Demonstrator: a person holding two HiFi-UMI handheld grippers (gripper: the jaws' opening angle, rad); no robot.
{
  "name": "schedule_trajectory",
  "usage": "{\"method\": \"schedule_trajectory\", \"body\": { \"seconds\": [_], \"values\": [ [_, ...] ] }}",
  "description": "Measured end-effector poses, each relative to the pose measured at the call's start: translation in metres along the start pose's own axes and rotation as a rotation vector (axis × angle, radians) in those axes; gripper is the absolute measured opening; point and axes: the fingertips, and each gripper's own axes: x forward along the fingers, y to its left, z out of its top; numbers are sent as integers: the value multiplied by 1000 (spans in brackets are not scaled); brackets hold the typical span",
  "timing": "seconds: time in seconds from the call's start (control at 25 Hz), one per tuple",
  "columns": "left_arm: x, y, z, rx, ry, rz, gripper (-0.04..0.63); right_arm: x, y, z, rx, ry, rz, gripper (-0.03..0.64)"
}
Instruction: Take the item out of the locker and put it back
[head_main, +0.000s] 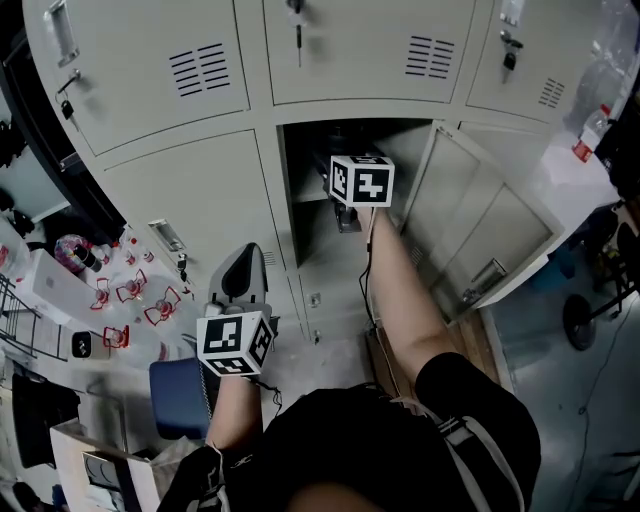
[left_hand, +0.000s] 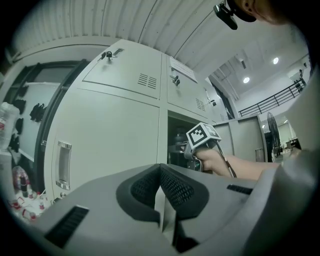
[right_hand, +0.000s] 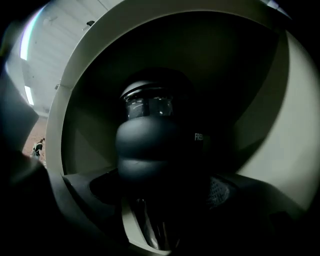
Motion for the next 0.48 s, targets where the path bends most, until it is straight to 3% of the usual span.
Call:
{"method": "schedule_trajectory", "body": {
  "seconds": [0.28,0.48],
  "values": [
    [3,5,-1,-2,0,10,12,0,1,-1,2,3,31,434],
    [8,0,-2,-4,3,2,12,-13,5,3,175,40,110,434]
  ]
}}
